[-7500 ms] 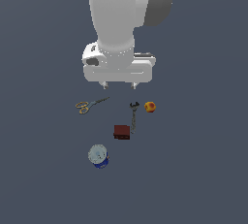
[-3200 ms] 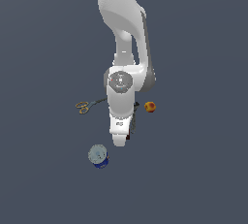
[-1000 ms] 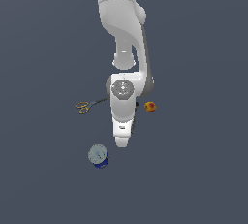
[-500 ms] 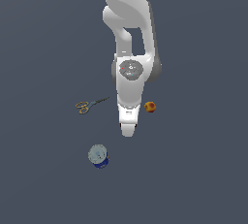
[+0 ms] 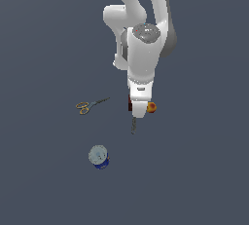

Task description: Pick up a designated object from a clutter of objects.

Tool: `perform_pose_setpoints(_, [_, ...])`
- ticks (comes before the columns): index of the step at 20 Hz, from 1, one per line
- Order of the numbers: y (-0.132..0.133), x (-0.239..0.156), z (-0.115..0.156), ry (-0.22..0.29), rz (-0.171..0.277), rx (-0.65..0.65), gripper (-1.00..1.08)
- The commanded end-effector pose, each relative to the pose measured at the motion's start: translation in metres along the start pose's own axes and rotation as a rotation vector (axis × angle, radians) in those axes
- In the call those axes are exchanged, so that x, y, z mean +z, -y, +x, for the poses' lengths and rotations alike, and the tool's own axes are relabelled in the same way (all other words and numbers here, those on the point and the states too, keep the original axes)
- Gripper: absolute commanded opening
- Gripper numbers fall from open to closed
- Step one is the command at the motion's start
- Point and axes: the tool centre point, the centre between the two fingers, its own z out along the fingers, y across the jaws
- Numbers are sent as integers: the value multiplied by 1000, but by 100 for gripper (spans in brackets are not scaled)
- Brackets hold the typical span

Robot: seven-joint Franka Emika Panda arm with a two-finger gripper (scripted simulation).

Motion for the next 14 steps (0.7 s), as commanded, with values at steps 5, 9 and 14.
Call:
perform_pose_setpoints(5, [26, -62, 23, -1, -1, -1, -100])
perform_pose_setpoints(9, [42, -101, 38, -2, -1, -1, -100])
perform_pose_setpoints(14, [59, -145, 54, -2, -1, -1, -100])
